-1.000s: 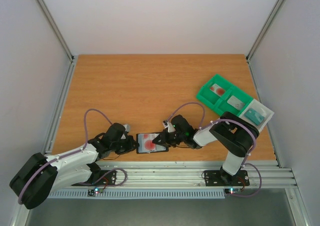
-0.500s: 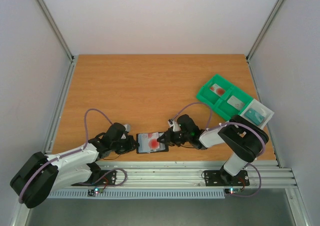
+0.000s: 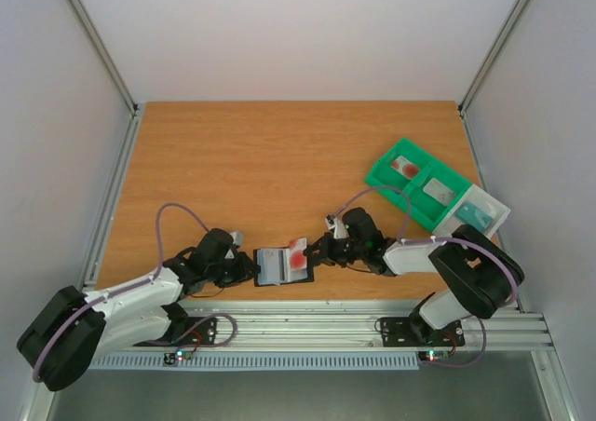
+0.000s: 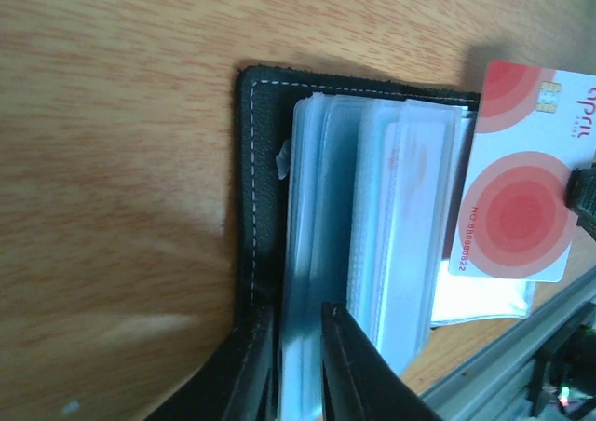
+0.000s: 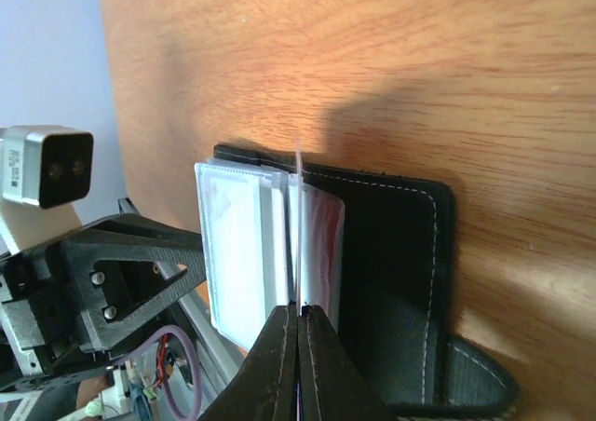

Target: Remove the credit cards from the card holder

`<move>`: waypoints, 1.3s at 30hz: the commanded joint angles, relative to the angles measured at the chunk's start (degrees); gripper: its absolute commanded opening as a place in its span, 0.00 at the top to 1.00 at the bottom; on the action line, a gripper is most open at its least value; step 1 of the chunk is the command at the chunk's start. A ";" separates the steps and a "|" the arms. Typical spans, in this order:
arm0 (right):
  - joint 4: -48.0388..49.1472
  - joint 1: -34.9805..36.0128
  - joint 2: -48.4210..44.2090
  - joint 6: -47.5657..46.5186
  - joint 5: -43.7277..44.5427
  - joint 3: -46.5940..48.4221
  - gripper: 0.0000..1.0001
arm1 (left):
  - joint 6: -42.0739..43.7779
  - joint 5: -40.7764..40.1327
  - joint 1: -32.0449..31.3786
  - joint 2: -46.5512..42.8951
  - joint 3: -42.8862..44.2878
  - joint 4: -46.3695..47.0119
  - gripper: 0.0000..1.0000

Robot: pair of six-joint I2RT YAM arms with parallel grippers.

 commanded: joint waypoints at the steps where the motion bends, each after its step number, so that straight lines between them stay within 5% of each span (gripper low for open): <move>1: -7.59 -0.86 -5.15 -5.40 -0.04 0.86 0.99 | -0.44 0.80 -0.15 -2.86 2.36 -3.40 0.80; 9: -20.68 -0.93 -14.61 -11.70 -2.56 5.15 0.99 | 1.26 0.16 -0.15 -9.45 8.83 -13.76 0.64; 12: -28.19 -0.93 -17.77 -15.71 -5.29 8.53 0.99 | 2.57 0.61 -0.13 -11.60 11.30 -17.03 0.50; 20: -43.79 -0.93 -24.18 -24.42 -16.41 17.21 0.99 | 7.06 6.68 -0.08 -18.80 15.37 -18.64 0.35; 30: -43.63 0.01 -26.16 -25.45 -30.50 19.34 0.99 | 8.22 21.63 -0.07 -23.66 17.95 -11.79 0.34; 39: -43.33 2.65 -25.21 -25.53 -32.31 20.61 0.99 | 6.65 29.60 -0.14 -21.04 17.65 -5.15 0.52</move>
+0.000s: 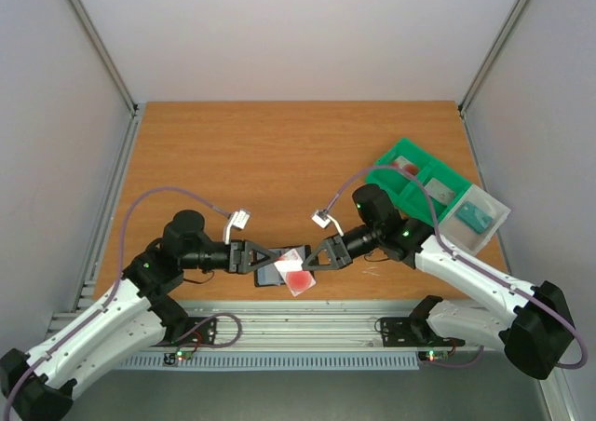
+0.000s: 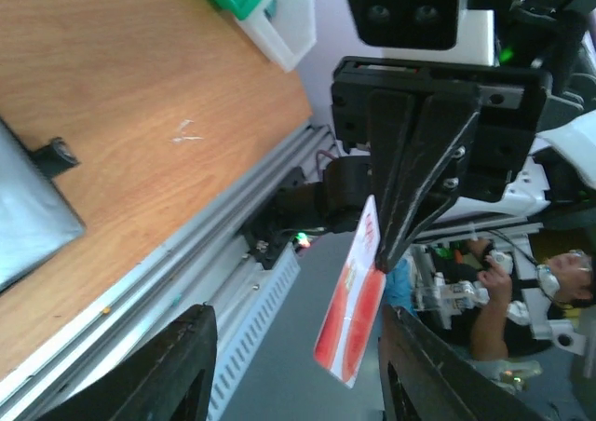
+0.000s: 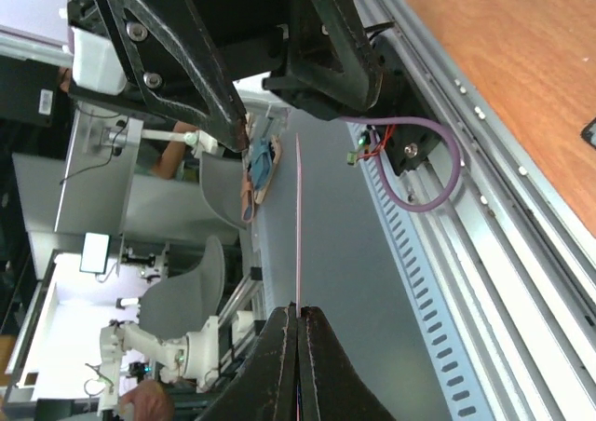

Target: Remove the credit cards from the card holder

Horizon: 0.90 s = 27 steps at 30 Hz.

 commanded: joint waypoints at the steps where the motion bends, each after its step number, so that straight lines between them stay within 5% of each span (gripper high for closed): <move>1: 0.14 1.39 0.65 -0.88 -2.32 1.98 0.99 | -0.84 6.90 -0.16 1.34 0.60 7.74 0.55; 8: 1.07 1.56 1.99 -0.47 -1.47 2.46 0.99 | -3.14 9.33 -0.19 2.79 -1.95 13.48 0.88; 12: 0.65 1.54 2.06 -0.74 -0.98 2.82 0.99 | -4.79 11.14 -0.11 3.13 -3.26 17.95 0.99; 22: 0.50 1.58 2.49 -1.42 -0.95 4.47 0.99 | -5.34 13.74 -0.11 3.42 -5.02 23.09 1.00; 27: 0.84 1.67 2.43 -1.45 -1.54 4.69 0.99 | -6.32 13.61 -0.08 2.29 -5.81 23.46 0.81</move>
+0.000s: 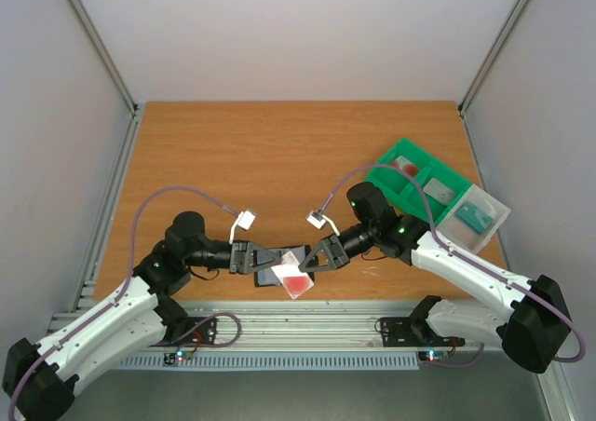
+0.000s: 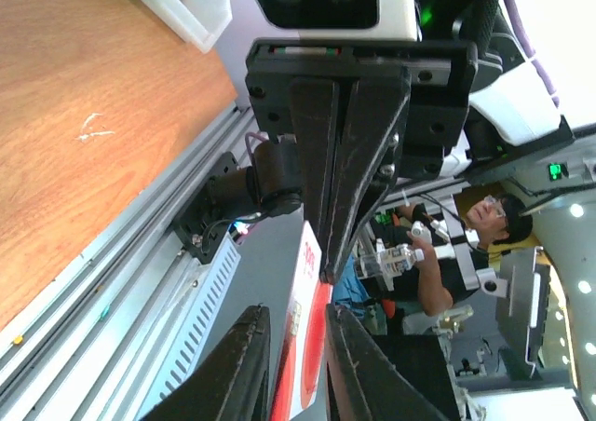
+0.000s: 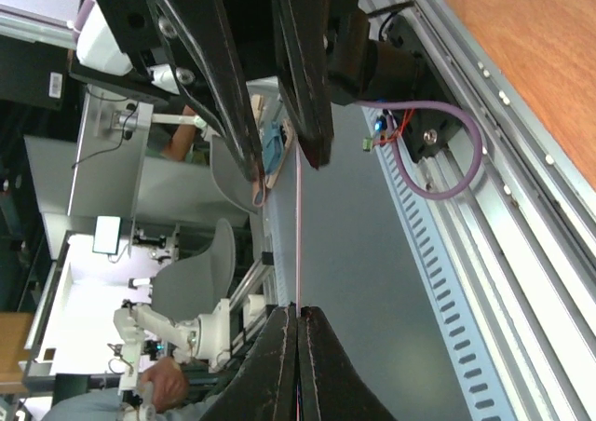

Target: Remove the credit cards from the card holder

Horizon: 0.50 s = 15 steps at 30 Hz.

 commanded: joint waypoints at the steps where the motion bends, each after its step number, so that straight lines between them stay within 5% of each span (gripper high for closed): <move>1: 3.20 0.34 0.44 -0.69 0.55 2.37 0.99 | -0.73 3.48 -0.50 -0.79 -0.91 4.90 0.81; 7: 3.12 0.34 0.89 -0.62 0.85 2.86 0.99 | -0.09 4.91 -0.47 0.51 -0.77 4.87 0.99; 12: 1.68 0.36 0.66 -0.80 3.25 3.34 0.98 | 0.34 3.29 -0.52 -0.22 -0.40 3.93 1.00; 15: 1.21 0.34 -0.39 -0.14 7.70 3.01 0.90 | 0.94 0.27 -0.45 -0.48 -0.05 1.71 1.00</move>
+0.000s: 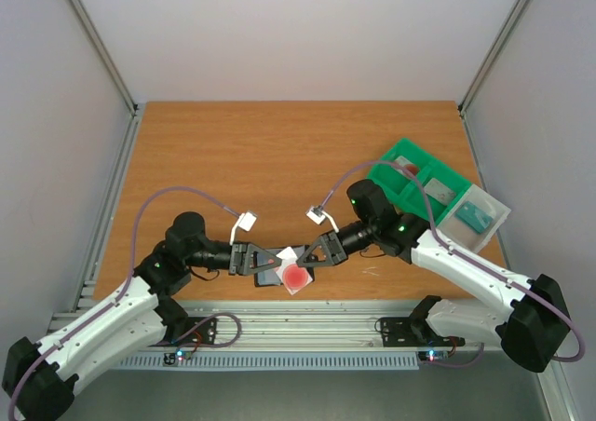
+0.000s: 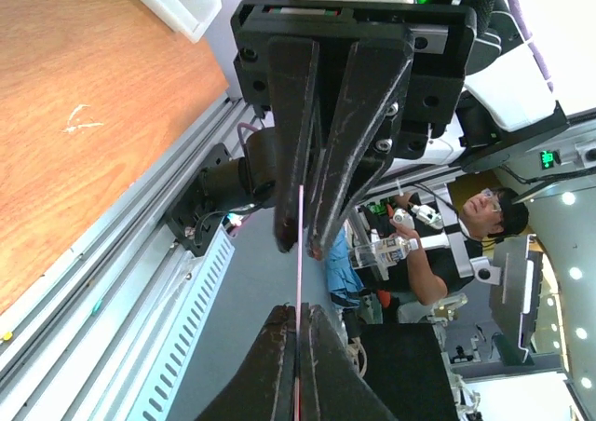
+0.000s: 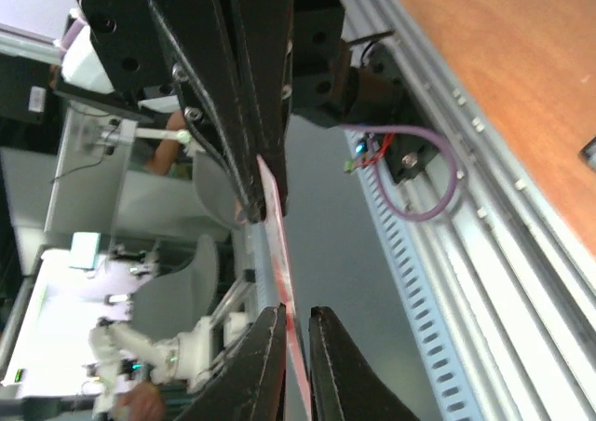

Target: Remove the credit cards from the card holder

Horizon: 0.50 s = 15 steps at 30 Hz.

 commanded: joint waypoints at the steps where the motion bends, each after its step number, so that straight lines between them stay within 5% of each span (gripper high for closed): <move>1: 0.04 0.20 -1.61 0.44 7.48 1.65 0.85 | 1.66 -3.35 -0.20 -0.57 0.66 -0.34 0.99; 10: 10.61 0.18 -7.39 15.06 22.02 -3.62 0.50 | -2.76 -18.73 -0.17 0.13 0.56 3.49 1.00; 15: 16.01 0.18 -8.47 22.05 27.75 -6.17 0.38 | -4.94 -26.87 -0.16 -1.93 0.35 2.71 1.00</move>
